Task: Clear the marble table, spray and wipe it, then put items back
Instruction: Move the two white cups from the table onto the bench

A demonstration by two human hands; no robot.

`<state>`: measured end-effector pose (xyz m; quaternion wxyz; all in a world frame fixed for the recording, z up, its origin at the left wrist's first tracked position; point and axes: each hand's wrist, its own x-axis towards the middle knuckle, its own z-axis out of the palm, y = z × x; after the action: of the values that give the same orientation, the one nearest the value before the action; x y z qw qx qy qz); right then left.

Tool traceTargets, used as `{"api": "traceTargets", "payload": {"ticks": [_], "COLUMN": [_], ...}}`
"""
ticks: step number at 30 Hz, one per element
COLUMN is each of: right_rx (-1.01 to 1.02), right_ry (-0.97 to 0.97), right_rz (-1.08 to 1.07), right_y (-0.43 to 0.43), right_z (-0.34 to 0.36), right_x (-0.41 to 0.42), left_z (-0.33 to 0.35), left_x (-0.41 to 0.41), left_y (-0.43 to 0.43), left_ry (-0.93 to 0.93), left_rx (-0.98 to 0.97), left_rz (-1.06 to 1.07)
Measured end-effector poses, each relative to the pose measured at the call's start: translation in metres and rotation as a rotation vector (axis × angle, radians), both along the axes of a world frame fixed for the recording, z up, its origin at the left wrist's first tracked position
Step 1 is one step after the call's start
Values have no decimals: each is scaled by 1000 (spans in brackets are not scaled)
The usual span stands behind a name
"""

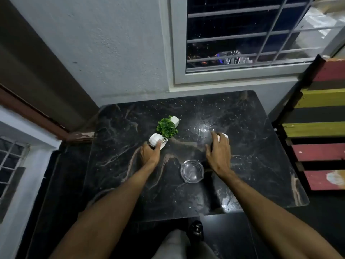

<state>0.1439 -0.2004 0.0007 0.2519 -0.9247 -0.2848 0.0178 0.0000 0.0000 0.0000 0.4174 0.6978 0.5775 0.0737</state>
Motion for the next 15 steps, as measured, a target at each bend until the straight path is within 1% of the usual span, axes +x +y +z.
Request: {"api": "traceTargets", "payload": {"ticks": [3, 7, 11, 15], "right_rx": [-89, -174, -151, -86], "right_ry": [-15, 67, 169, 215], "right_rz": [-173, -312, -390, -452], "right_y": [2, 10, 23, 27], "right_z": [-9, -18, -25, -32], "right_x": [12, 23, 30, 36], "left_z": [-13, -24, -29, -33], "left_x": [19, 38, 46, 46], "left_y": [15, 27, 31, 32], "left_ry": [-3, -39, -81, -143], "left_rx": [-101, -202, -255, -305], "left_rz": [188, 290, 319, 374]}}
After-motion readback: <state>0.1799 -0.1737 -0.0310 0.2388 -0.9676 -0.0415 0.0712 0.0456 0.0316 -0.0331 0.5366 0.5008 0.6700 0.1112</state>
